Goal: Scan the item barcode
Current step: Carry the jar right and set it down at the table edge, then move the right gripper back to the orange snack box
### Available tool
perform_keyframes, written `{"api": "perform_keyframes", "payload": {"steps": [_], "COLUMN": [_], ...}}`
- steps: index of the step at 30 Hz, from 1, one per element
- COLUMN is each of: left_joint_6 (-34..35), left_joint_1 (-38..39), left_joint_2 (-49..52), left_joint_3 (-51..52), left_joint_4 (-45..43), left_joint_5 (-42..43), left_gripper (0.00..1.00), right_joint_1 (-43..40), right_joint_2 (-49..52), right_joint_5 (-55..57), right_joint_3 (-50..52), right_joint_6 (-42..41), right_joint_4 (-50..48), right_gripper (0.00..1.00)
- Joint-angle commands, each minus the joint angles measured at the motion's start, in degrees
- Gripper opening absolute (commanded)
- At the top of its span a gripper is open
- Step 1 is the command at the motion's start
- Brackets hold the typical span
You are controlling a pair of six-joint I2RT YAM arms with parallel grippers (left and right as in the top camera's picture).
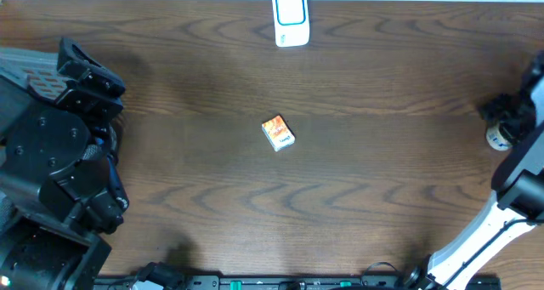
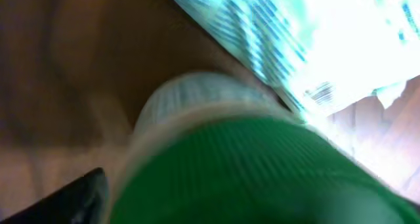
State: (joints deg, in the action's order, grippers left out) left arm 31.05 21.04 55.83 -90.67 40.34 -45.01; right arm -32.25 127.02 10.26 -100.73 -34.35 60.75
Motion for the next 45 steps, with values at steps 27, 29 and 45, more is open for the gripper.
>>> {"api": "perform_keyframes", "payload": {"steps": [27, 29, 45], "left_joint_6": [-0.8, -0.8, -0.8], "left_joint_1": [-0.2, -0.2, -0.2], "left_joint_2": [-0.1, -0.1, -0.1], "left_joint_3": [-0.2, -0.2, -0.2], "left_joint_4": [0.0, -0.1, -0.1], "left_joint_5": [-0.9, -0.9, -0.9], "left_gripper": [0.81, 0.82, 0.82], "right_joint_1": [46.3, 49.8, 63.3], "right_joint_2": [-12.8, -11.4, 3.0], "right_joint_5": [-19.6, -15.6, 3.5], "right_joint_3": [-24.5, -23.8, -22.6], "right_joint_6": [-22.8, -23.2, 8.6], "right_joint_4": [15.8, 13.2, 10.1], "right_gripper": [0.99, 0.89, 0.34]}}
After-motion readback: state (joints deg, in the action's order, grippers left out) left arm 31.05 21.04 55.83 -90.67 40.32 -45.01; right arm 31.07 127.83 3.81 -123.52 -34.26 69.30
